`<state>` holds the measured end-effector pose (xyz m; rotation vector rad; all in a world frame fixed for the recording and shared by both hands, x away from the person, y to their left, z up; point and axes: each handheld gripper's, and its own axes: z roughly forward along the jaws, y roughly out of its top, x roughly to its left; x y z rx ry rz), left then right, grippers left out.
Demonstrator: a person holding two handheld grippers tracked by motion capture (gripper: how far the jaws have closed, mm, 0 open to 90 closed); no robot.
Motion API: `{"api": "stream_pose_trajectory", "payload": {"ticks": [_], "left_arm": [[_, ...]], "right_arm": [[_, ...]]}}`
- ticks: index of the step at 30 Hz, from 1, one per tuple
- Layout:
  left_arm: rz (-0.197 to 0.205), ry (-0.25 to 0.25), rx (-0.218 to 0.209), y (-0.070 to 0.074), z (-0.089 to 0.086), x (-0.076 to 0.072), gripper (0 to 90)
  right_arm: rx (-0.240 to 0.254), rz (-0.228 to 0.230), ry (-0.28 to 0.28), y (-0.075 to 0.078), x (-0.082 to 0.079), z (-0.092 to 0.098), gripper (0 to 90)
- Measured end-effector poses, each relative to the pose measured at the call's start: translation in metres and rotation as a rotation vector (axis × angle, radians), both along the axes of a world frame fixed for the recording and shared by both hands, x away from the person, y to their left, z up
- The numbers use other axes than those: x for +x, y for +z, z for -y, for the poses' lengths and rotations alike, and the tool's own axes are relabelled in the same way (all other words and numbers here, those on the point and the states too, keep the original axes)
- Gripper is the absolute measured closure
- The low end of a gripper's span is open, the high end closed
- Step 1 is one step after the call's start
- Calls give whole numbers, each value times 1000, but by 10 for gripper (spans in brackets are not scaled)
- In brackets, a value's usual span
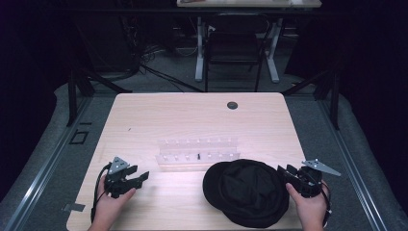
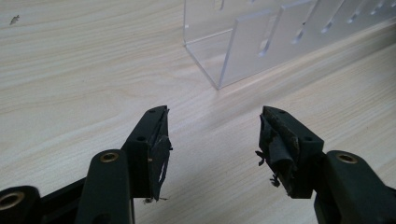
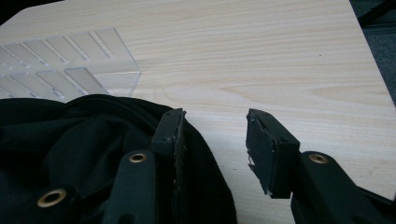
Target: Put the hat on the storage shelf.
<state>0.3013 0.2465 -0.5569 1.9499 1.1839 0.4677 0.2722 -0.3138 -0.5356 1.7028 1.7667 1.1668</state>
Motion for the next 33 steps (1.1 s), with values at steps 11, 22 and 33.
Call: {"api": "stream_pose_trajectory", "payload": {"ticks": [11, 22, 33], "left_arm": [[-3, 3, -8, 0, 1, 1, 423], [10, 6, -5, 2, -2, -2, 423], [18, -2, -1, 4, -1, -3, 421]], "right_arm": [[26, 0, -1, 0, 0, 2, 536], [17, -7, 14, 5, -2, -2, 525], [-13, -89, 47, 16, 1, -18, 519]]}}
